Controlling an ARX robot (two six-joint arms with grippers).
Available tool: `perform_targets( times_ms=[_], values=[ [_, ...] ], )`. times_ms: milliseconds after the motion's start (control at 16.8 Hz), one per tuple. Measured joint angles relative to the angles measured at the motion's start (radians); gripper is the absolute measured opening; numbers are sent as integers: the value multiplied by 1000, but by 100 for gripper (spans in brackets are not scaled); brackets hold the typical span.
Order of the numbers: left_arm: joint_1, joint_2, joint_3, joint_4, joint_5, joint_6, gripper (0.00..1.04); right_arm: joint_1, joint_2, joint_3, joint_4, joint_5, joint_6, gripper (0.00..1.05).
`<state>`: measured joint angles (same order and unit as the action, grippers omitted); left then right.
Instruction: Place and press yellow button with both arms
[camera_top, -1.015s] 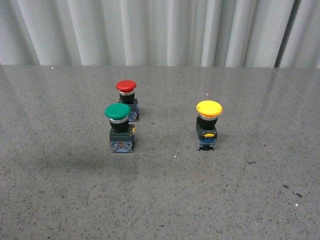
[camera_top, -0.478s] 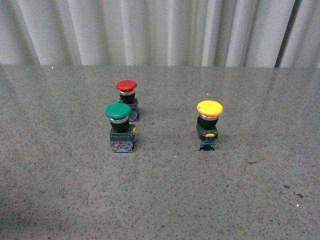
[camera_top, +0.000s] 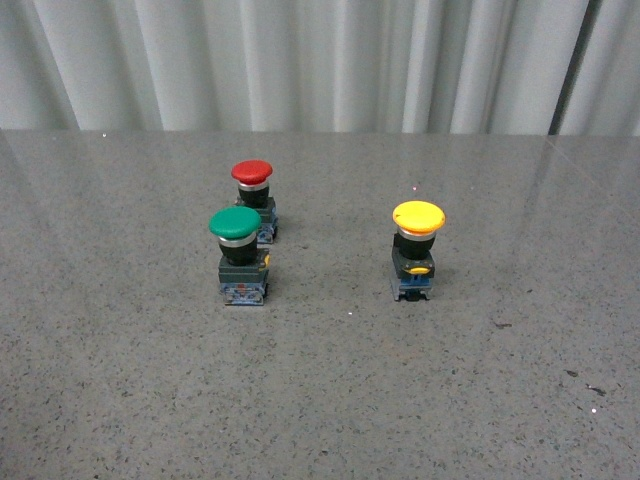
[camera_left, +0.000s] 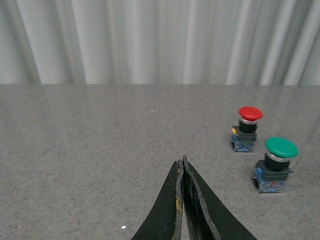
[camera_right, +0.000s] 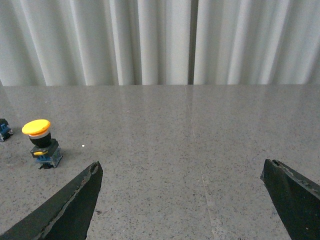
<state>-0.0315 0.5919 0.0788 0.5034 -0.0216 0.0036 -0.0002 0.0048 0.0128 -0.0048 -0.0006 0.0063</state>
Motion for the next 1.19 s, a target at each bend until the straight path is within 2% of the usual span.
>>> perform_targets(
  times_ms=[119,299,358,716,1194],
  values=[
    [37,-58,-18,-37,10,-2,2,0,0,0,0,0,0,98],
    [29,-142,-39,-99,22,-2,2,0,0,0,0,0,0,98],
    [31,-155,-65,-56,22,-2,2,0,0,0,0,0,0,98],
    [31,-304,-65,-214,22,-2,2,0,0,0,0,0,0,98],
    [31,-396,-65,-308,22,-2,2,0,0,0,0,0,0,98]
  ],
)
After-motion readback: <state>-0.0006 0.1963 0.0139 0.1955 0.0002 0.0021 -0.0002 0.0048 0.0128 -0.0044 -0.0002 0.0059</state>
